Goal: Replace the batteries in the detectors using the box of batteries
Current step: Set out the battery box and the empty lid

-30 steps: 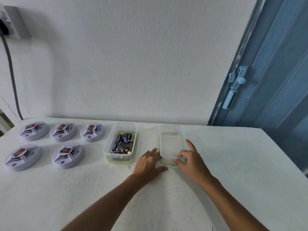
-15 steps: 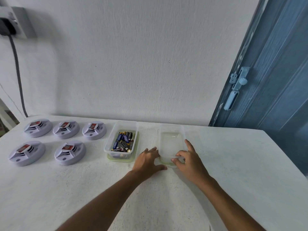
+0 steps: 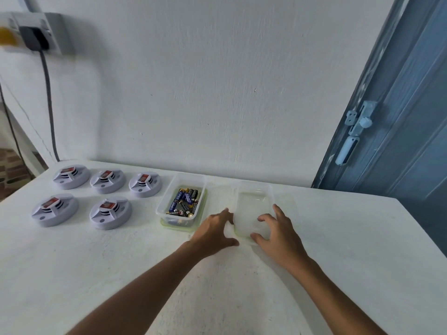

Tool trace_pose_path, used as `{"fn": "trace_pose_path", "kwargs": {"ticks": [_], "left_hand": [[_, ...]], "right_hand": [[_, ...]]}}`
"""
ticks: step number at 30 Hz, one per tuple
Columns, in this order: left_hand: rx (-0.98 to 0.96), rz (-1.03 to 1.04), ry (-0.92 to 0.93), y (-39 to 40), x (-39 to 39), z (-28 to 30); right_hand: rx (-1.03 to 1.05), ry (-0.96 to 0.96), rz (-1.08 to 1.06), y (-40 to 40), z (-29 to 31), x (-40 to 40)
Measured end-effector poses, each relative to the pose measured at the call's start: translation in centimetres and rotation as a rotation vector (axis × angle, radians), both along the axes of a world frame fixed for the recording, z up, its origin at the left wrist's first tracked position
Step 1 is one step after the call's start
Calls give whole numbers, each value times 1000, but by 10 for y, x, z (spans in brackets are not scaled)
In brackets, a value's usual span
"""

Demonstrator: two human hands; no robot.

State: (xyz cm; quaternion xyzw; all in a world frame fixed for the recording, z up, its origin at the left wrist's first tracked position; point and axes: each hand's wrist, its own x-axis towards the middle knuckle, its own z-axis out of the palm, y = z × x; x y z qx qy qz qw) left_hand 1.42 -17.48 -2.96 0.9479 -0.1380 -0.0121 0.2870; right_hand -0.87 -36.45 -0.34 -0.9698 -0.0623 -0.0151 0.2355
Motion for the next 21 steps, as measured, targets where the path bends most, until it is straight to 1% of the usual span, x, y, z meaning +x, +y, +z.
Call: {"fn": "trace_pose_path", "kwargs": {"ticks": [4, 7, 11, 14, 16, 18, 21], "left_hand": [[30, -7, -84, 14, -5, 24], [-18, 44, -149, 41, -9, 50], [-109, 171, -242, 101, -15, 74], [-72, 279, -279, 161, -16, 69], [-22, 325, -270, 202, -14, 58], [27, 318, -223, 236, -10, 45], [92, 253, -84, 270, 1, 24]], "right_hand": [[-1, -39, 17, 0, 11, 6], [43, -88, 69, 17, 28, 15], [108, -95, 193, 68, 45, 26], [173, -98, 286, 116, 48, 31], [219, -107, 342, 153, 48, 30], [260, -118, 383, 189, 45, 30], [279, -93, 427, 233, 38, 28]]}}
